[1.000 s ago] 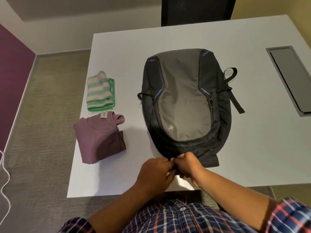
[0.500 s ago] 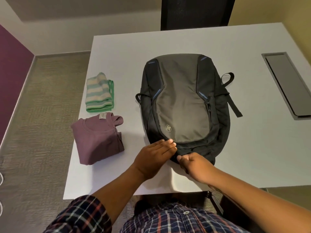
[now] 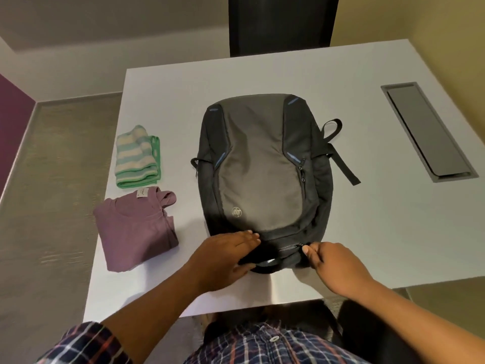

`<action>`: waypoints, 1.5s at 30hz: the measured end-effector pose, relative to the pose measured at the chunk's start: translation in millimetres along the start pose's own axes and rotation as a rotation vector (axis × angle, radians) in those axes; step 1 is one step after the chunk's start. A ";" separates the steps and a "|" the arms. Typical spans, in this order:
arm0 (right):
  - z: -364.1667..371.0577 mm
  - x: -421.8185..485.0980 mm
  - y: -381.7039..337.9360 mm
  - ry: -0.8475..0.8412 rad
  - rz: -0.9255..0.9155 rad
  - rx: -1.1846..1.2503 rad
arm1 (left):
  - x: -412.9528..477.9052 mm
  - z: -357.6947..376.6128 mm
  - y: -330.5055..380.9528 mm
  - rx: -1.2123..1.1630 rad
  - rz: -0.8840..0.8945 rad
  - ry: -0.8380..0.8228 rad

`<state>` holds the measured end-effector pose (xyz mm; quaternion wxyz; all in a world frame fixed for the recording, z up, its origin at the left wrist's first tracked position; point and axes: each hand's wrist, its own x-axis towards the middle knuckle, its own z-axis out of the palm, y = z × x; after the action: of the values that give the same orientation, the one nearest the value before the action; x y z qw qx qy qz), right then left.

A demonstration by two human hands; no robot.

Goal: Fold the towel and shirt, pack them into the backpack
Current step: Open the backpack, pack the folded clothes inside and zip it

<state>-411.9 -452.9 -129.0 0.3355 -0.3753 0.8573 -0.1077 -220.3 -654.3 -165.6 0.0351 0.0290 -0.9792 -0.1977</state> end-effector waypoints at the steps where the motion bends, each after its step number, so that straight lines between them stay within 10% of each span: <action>1: -0.6 -3.2 -4.2 0.017 -0.031 0.008 | 7.6 -1.0 10.3 -0.026 0.014 0.025; 18: -45.8 31.8 45.9 0.236 0.065 0.090 | 41.6 -14.7 45.0 -0.030 0.078 0.325; 30: -49.6 137.8 59.7 0.199 0.334 0.000 | 11.9 22.4 30.6 -0.038 -0.005 0.135; 35: -36.5 89.6 19.5 0.643 0.252 0.377 | -47.8 -3.4 -5.0 -0.125 -0.487 0.452; 40: -1.6 42.4 -34.1 0.683 0.145 0.531 | -106.7 -34.9 -83.7 -0.328 -1.460 0.730; 45: 46.8 19.4 -90.4 0.549 0.082 0.559 | -135.3 -50.7 -140.3 -0.602 -1.694 0.738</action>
<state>-339.1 -526.5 -134.3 0.1870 -0.1922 0.8671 -0.4197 -75.4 -793.4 -181.4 0.1918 0.7742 -0.4699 -0.3781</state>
